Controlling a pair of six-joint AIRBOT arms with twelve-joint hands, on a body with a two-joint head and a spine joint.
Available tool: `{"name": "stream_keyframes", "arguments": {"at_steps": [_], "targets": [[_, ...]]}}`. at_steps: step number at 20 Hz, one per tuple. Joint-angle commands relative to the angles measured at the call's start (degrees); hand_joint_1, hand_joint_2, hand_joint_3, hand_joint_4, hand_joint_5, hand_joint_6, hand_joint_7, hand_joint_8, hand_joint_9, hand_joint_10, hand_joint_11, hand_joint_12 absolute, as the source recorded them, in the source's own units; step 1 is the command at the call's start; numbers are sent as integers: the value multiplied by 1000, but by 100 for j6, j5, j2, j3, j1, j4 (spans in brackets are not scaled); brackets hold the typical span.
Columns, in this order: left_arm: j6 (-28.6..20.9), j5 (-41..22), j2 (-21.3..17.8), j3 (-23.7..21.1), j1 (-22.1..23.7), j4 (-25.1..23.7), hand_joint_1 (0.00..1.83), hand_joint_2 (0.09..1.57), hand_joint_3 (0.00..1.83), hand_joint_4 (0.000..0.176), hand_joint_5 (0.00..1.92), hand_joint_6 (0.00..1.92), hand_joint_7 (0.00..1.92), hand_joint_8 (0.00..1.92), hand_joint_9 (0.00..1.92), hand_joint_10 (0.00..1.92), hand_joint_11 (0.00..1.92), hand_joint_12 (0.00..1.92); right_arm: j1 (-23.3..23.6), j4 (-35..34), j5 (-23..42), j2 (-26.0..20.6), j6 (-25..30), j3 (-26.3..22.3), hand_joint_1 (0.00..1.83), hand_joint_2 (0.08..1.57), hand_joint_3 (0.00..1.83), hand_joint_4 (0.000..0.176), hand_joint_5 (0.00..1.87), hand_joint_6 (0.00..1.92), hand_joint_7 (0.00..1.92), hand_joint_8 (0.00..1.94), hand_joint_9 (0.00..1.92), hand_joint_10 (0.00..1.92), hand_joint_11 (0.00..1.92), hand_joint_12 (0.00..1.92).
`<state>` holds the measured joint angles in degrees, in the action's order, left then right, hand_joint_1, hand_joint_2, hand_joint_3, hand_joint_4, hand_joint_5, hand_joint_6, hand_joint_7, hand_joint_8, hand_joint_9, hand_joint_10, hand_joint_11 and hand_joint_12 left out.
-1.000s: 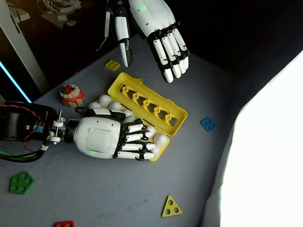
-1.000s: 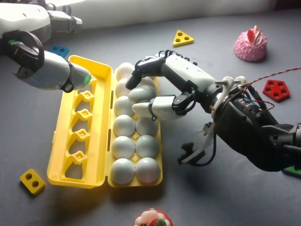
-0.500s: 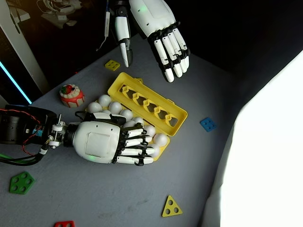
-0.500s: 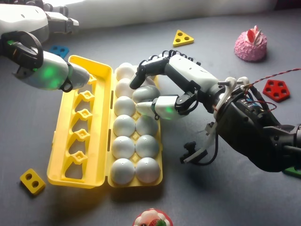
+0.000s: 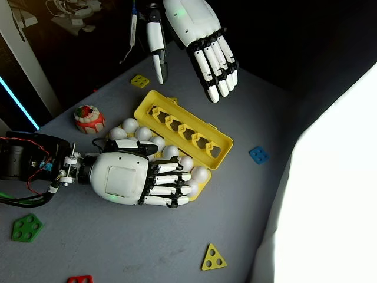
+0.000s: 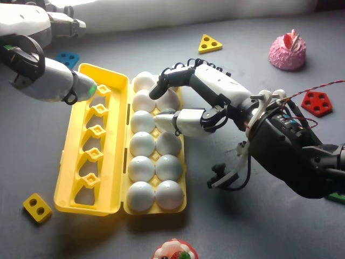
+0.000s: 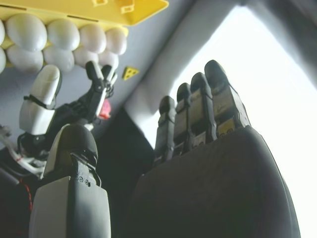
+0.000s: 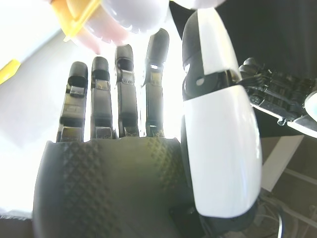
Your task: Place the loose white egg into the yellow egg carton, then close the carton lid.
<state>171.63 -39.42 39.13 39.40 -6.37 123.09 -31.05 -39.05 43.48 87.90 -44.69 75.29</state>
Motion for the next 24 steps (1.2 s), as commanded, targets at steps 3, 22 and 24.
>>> {"name": "stream_keyframes", "arguments": {"at_steps": [3,22,24], "targets": [[12,232,11,110,49,-36,463,1210,1,40,128,1,123,1,95,0,0,389,49,462,615,-45,100,18,1104,1016,0,0,694,660,475,0,178,113,0,299],[-2683,171,163,641,-776,978,435,1214,1,31,179,9,151,3,120,5,0,498,-90,1688,-327,-3814,-990,-2294,1039,983,0,0,523,277,357,1,150,71,0,122],[-2961,-17,208,679,-827,911,435,1214,1,31,180,9,151,3,120,5,0,499,-289,1926,-62,-4140,-990,-2595,1039,983,0,0,524,271,357,1,151,70,0,121]]}}
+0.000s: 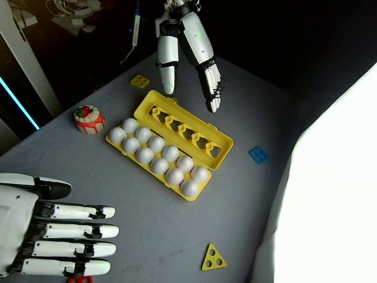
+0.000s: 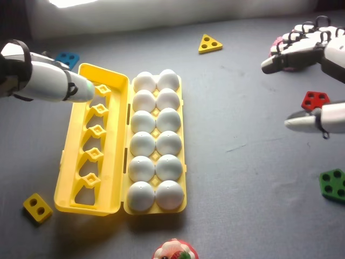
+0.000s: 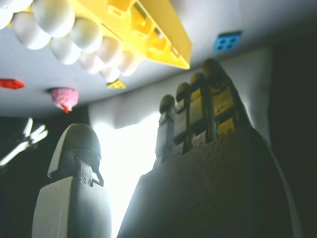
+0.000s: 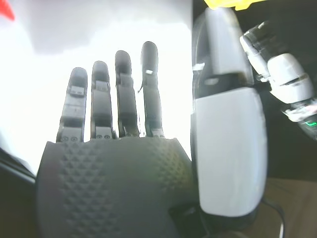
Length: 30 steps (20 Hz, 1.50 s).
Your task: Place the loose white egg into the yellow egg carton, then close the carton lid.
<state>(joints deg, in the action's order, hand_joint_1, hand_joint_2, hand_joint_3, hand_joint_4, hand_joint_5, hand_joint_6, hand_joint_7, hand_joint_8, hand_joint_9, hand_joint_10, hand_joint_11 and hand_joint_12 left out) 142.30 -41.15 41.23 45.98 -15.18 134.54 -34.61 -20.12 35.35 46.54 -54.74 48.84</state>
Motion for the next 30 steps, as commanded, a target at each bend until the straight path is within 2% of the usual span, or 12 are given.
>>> {"name": "stream_keyframes", "arguments": {"at_steps": [1,3,4,7,10,15,16,17,18,21,24,30], "targets": [[-158,18,13,28,54,-302,435,1214,1,31,180,9,151,2,120,5,0,499,18,80,710,-127,15,-55,1039,983,0,0,525,270,357,1,151,70,0,121],[-426,-243,29,30,54,-430,435,1214,1,31,180,8,152,2,120,5,0,499,7,82,412,-360,-36,-255,1039,983,0,0,526,267,357,1,151,69,0,121],[-492,-361,33,34,53,-434,414,1213,0,39,169,3,161,3,154,13,0,647,4,83,361,-476,-129,-368,865,995,1,0,384,180,348,0,150,64,0,275],[-961,-534,53,60,-126,-435,362,1222,4,44,135,2,153,1,160,9,0,716,-86,302,380,-785,-384,-690,789,1003,3,0,339,130,348,1,156,59,0,381],[-1479,-361,78,104,-454,-361,349,1225,5,45,126,2,149,0,159,8,0,718,-206,675,381,-947,-548,-889,781,1004,3,0,335,126,349,1,157,59,0,383],[-1941,117,302,298,-921,-175,358,1228,3,50,140,3,149,3,136,3,0,616,-375,703,612,-1150,-818,-931,795,1000,0,0,339,114,315,0,151,55,0,491],[-2002,198,346,328,-978,-153,382,1206,0,39,224,27,211,15,190,19,0,747,-384,703,612,-1149,-878,-932,792,995,0,0,341,114,322,3,157,58,0,493],[-2116,283,419,369,-1057,-145,400,1183,0,31,326,35,384,28,330,53,0,1039,-393,703,592,-1147,-937,-933,738,1012,5,0,346,115,327,5,170,63,0,498],[-2197,316,476,393,-1103,-145,383,1191,0,31,322,24,403,21,337,48,0,1095,-394,703,561,-1146,-949,-935,735,1020,5,0,348,105,325,2,155,53,0,434],[-2311,316,604,451,-1163,-145,402,1189,0,33,339,22,455,26,393,63,0,1204,-387,703,546,-1126,-989,-940,710,1024,2,0,353,81,323,1,165,48,0,343],[-2433,315,624,480,-1252,-146,350,1203,3,28,367,22,505,26,442,78,0,1318,-377,703,568,-1115,-1005,-944,694,1031,3,0,354,71,328,2,179,49,0,377],[-2476,354,621,612,-1283,-189,360,1201,1,28,389,23,520,22,460,85,0,1346,-377,703,614,-1103,-1008,-944,708,1034,3,0,353,66,318,0,172,44,0,385]]}}
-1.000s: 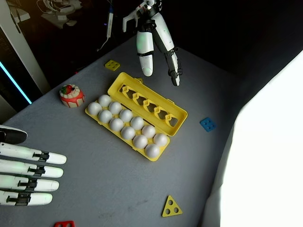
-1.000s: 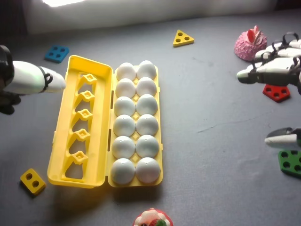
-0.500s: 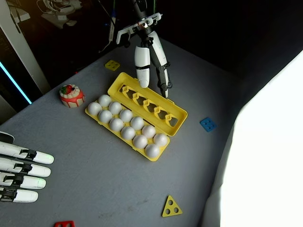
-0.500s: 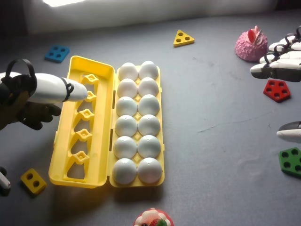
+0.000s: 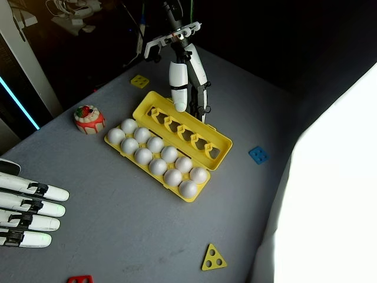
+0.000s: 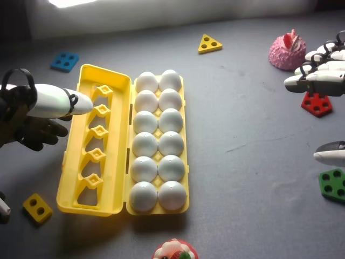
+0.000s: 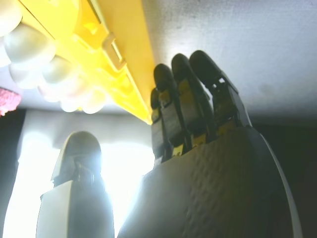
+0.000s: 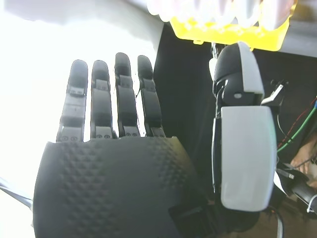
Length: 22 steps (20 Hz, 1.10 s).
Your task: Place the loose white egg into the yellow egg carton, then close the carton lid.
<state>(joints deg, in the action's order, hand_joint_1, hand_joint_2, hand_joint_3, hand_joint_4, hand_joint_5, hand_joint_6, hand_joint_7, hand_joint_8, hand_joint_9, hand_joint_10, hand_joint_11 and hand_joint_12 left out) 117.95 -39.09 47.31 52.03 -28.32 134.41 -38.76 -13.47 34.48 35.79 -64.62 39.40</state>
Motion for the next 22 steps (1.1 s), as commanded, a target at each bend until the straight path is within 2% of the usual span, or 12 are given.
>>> {"name": "stream_keyframes", "arguments": {"at_steps": [1,2,3,4,9,11,13,15,16,19,21,22], "targets": [[-41,148,16,23,34,-163,360,1201,1,28,389,23,520,22,460,85,0,1346,41,38,713,-26,-20,0,708,1034,3,0,354,66,318,0,172,43,0,385],[-41,146,19,33,22,-110,360,1201,1,28,389,23,520,21,460,85,0,1347,42,38,735,-25,-20,0,708,1034,3,0,354,66,318,0,172,43,0,385],[-42,146,25,42,-10,-29,386,1201,0,22,379,17,509,15,453,83,0,1340,43,38,739,-24,-19,0,715,1018,0,0,361,65,352,9,199,52,0,639],[-42,146,25,46,-34,41,382,1201,1,20,378,15,510,14,452,84,0,1341,43,38,742,-23,-19,0,754,1014,0,0,362,59,355,6,194,48,0,664],[-601,146,56,52,-195,108,405,1199,0,23,384,11,522,10,457,94,0,1333,42,38,782,-23,-19,-1,766,1027,3,0,342,42,342,5,188,41,0,628],[-682,147,95,69,-202,149,402,1201,0,25,381,8,525,9,461,97,0,1321,42,38,786,-23,-19,-1,769,1028,1,0,349,42,359,7,203,45,0,695],[-699,148,140,80,-191,224,409,1197,0,16,392,11,524,8,460,98,0,1328,42,38,789,-22,-19,-1,758,1027,0,0,344,36,364,4,214,45,0,671],[-746,169,199,85,-187,275,399,1198,0,23,386,7,533,10,465,103,0,1334,41,38,789,-22,-19,-1,768,1021,0,0,352,36,362,1,211,40,0,636],[-777,173,219,85,-187,280,420,1195,0,18,394,10,536,10,462,103,0,1330,41,38,790,-21,-19,-2,784,1026,1,0,346,30,344,0,201,33,0,578],[-841,199,240,85,-185,283,401,1200,0,19,385,5,530,6,452,100,0,1323,41,38,801,-20,-19,-2,791,1023,0,0,351,32,349,4,210,36,0,569],[-842,241,245,87,-201,283,403,1203,2,17,383,4,526,4,452,102,0,1321,41,38,825,-21,-19,-2,763,1023,0,0,357,32,351,3,218,37,0,606],[-842,261,245,87,-217,283,397,1202,1,22,382,3,526,4,456,105,0,1331,40,38,826,-21,-19,-2,754,1022,0,0,354,29,354,2,216,34,0,651]]}}
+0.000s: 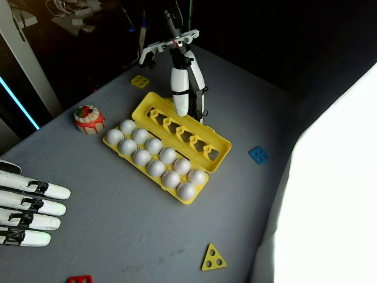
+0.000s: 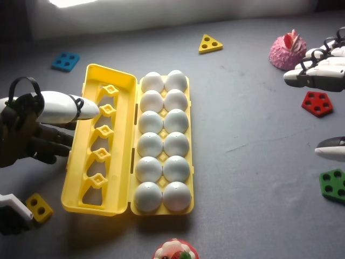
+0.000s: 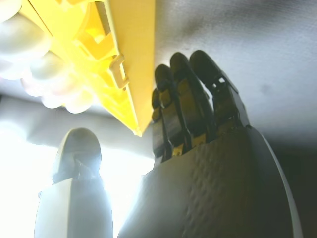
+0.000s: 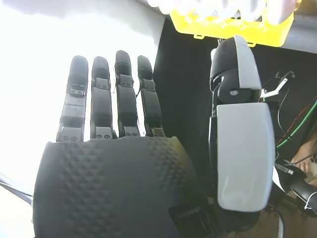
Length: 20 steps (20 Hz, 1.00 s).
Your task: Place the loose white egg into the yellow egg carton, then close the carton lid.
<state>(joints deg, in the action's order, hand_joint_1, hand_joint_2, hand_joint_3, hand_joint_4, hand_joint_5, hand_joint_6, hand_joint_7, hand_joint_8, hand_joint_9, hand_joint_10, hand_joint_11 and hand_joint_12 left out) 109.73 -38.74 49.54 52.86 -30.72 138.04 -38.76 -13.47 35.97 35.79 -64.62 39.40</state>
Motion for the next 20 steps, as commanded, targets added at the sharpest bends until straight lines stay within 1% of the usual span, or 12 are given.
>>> {"name": "stream_keyframes", "arguments": {"at_steps": [1,5,13,16,18,19,20], "targets": [[-13,249,19,7,2,-81,395,1200,0,25,383,3,528,4,458,108,0,1389,39,38,680,-21,-19,-2,752,1024,1,0,358,30,354,2,212,32,0,661],[107,289,11,47,-29,-81,396,1200,0,26,383,3,529,4,458,110,0,1407,35,38,687,-21,-19,-4,751,1025,1,0,359,30,354,2,211,31,0,664],[1,471,29,40,-137,-43,396,1200,0,26,383,2,529,3,457,112,0,1410,36,38,694,-20,-19,-4,751,1025,1,0,360,29,354,1,211,30,0,665],[0,491,29,40,-5,-43,396,1200,0,26,383,2,529,3,457,113,0,1410,35,38,694,-18,-21,-4,751,1025,1,0,360,29,354,1,212,30,0,665],[45,477,39,33,200,-43,396,1200,0,26,384,2,529,3,457,113,0,1410,36,38,694,-17,-21,-4,751,1025,1,0,360,29,354,1,212,29,0,666],[123,419,56,25,362,-43,347,1214,5,30,366,3,507,4,447,117,0,1478,36,38,694,-18,-21,-4,764,1029,1,0,354,24,356,1,219,30,0,640],[201,361,70,17,482,-36,334,1219,5,31,362,3,502,4,443,121,0,1498,36,38,694,-18,-21,-4,767,1029,1,0,352,23,357,1,220,30,0,634]]}}
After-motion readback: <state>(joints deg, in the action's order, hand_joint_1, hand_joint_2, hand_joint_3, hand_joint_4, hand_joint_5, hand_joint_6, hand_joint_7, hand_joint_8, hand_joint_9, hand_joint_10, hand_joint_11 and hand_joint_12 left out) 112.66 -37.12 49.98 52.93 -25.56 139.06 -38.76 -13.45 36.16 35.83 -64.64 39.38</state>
